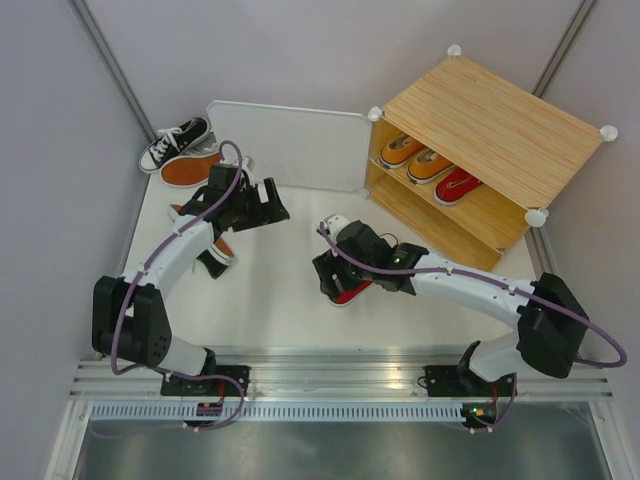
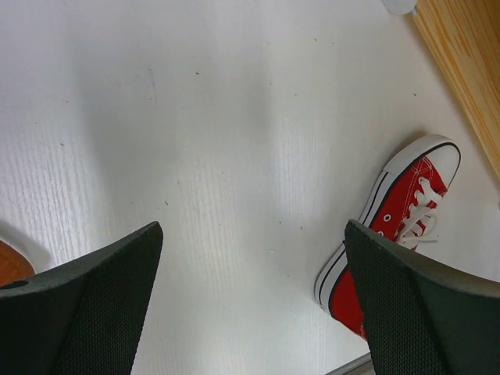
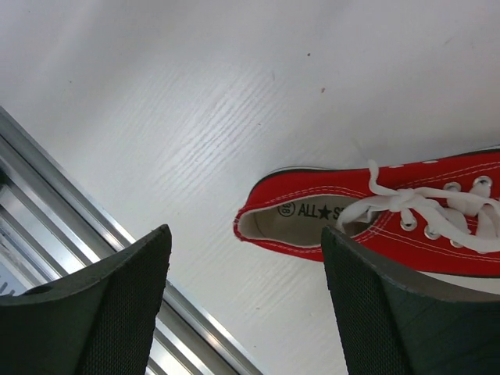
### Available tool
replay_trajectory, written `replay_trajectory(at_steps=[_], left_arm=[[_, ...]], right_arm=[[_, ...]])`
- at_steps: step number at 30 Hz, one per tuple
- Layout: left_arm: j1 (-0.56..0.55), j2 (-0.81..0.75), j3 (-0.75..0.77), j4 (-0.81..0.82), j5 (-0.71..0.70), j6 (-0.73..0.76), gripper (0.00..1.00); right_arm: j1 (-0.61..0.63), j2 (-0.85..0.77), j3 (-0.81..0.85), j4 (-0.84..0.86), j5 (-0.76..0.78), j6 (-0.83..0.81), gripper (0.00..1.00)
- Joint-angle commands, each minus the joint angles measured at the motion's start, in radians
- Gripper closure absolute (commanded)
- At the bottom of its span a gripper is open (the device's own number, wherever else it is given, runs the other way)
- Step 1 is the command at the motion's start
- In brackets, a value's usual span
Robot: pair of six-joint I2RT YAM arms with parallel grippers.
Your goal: Place and organize the shoes in the shoe cabinet
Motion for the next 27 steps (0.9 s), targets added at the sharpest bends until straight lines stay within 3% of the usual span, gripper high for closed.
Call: replay_trajectory(at_steps=[1, 4, 7, 13, 27], left_arm=[[0.001, -0.039, -0.001, -0.016, -0.051, -0.014, 0.01], [0.002, -0.036, -0.002, -0.016, -0.074, -0.006, 0.01], [0.002, -0.031, -0.007, -0.016, -0.080, -0.003, 0.01], [0.002, -0.037, -0.006, -0.015, -0.066, 0.000, 0.01], [0.005, -0.034, -0.004, -0.019, -0.066, 0.002, 0.01]], right_arm=[[0.048, 0.041, 0.075, -0.025, 0.078, 0.059, 0.19], [0.083, 0.077, 0.112, -0.071, 0.110, 0.077, 0.25], [0.110, 0.123, 0.141, -0.115, 0.136, 0.086, 0.39], [0.139, 0.213, 0.195, -0.184, 0.152, 0.143, 0.51], [0.197, 0.370, 0.259, -0.282, 0.314, 0.175, 0.51]])
